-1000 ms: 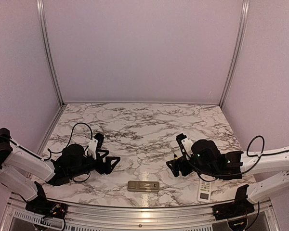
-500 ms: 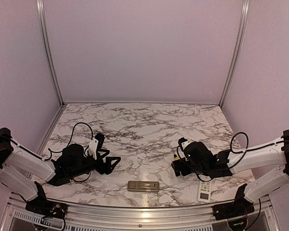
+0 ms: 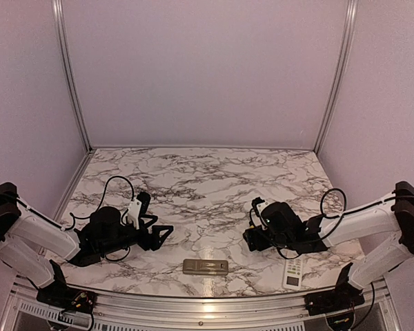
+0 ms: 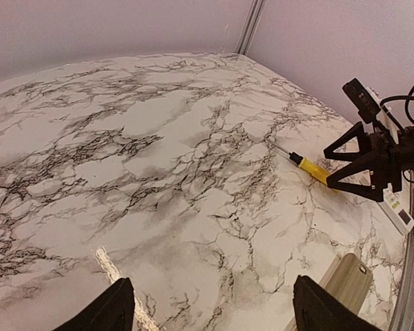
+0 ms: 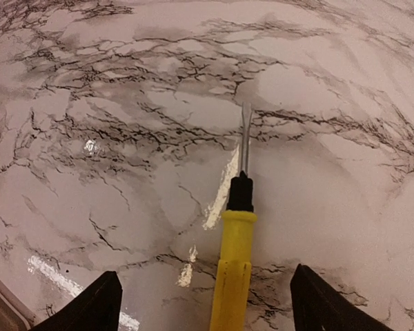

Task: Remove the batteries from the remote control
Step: Pick up the screwdriver from the center of the board.

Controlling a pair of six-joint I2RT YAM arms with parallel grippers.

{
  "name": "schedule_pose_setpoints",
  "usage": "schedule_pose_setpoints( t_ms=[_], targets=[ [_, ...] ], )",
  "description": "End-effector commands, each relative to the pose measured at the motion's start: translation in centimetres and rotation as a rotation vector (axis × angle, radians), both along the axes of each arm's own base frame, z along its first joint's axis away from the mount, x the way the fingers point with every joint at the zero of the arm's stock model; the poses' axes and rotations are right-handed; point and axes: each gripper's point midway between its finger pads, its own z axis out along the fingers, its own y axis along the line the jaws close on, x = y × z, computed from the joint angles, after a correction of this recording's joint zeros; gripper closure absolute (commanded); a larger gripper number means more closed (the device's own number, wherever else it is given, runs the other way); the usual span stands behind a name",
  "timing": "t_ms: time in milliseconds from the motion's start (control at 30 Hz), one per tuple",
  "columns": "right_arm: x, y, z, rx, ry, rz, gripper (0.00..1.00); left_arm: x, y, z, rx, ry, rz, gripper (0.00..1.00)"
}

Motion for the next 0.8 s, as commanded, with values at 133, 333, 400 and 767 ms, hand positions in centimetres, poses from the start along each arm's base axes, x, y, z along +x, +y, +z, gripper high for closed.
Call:
schedule_pose_setpoints(
  t_ms=[133,333,400,767],
  targets=[
    [-0.5,-1.0,-1.3,-0.024,0.029,-0.017,0.25,-0.2,-0.3,0.5,-0.014,-0.019,-0.017,0.18],
    [-0.8,-1.2,-1.7,-0.027,0.046,-0.016,0.39,-0.2,-0.4,0.3,-0.014,-0.013,-0.023,0.18],
    [-0.8,-1.2,-1.8,-0.029,0.048,-0.017,0.46,-0.2,-0.4,0.3,-0.014,-0.012,-0.023,0.18],
    [-1.0,-1.4,-2.5,-0.042,0.069,-0.026,0.6,-0.2,-0.5,0.3,-0.017,-0.012,-0.025,0.18]
  ],
)
